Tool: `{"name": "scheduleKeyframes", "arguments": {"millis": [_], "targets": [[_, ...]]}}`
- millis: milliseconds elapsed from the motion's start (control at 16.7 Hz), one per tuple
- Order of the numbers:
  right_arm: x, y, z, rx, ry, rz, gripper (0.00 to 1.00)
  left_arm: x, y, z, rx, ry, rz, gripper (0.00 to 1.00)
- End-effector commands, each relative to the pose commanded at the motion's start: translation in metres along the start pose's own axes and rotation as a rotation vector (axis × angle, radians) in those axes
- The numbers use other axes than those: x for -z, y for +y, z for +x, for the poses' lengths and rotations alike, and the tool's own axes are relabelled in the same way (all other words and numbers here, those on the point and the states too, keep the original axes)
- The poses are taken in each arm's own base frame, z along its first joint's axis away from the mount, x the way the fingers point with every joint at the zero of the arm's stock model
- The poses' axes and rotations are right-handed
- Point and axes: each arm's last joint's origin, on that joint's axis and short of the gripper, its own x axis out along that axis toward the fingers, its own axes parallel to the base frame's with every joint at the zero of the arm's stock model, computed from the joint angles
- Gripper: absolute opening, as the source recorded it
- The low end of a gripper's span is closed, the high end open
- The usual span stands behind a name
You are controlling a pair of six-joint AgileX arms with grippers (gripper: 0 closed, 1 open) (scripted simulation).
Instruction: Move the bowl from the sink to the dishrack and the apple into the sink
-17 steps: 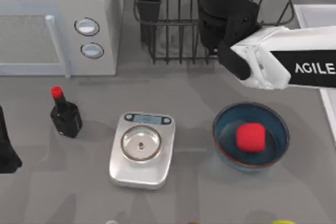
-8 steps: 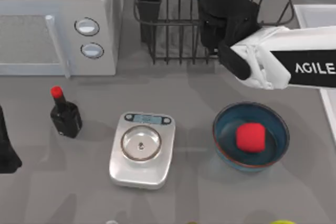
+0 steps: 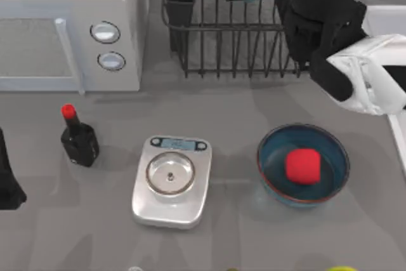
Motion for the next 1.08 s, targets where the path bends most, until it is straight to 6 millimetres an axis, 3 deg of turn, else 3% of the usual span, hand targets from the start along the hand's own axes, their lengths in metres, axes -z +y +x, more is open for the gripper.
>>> {"name": "scheduleKeyframes", "arguments": {"millis": [300, 600, 840, 1080], "targets": [[-0.01, -0.08, -0.065, -0.07, 0.064, -0.009, 1.0, 0.0, 0.0, 0.0, 0.0, 0.0, 0.0, 1.0], [0.007, -0.149, -0.154, -0.097, 0.11, 0.003, 1.0, 0.0, 0.0, 0.0, 0.0, 0.0, 0.0, 1.0], [0.029, -0.181, -0.215, -0.062, 0.053, 0.024, 1.0, 0.0, 0.0, 0.0, 0.0, 0.0, 0.0, 1.0], [0.062, -0.196, -0.251, -0.005, 0.004, 0.025, 1.0, 0.0, 0.0, 0.0, 0.0, 0.0, 0.0, 1.0]]}}
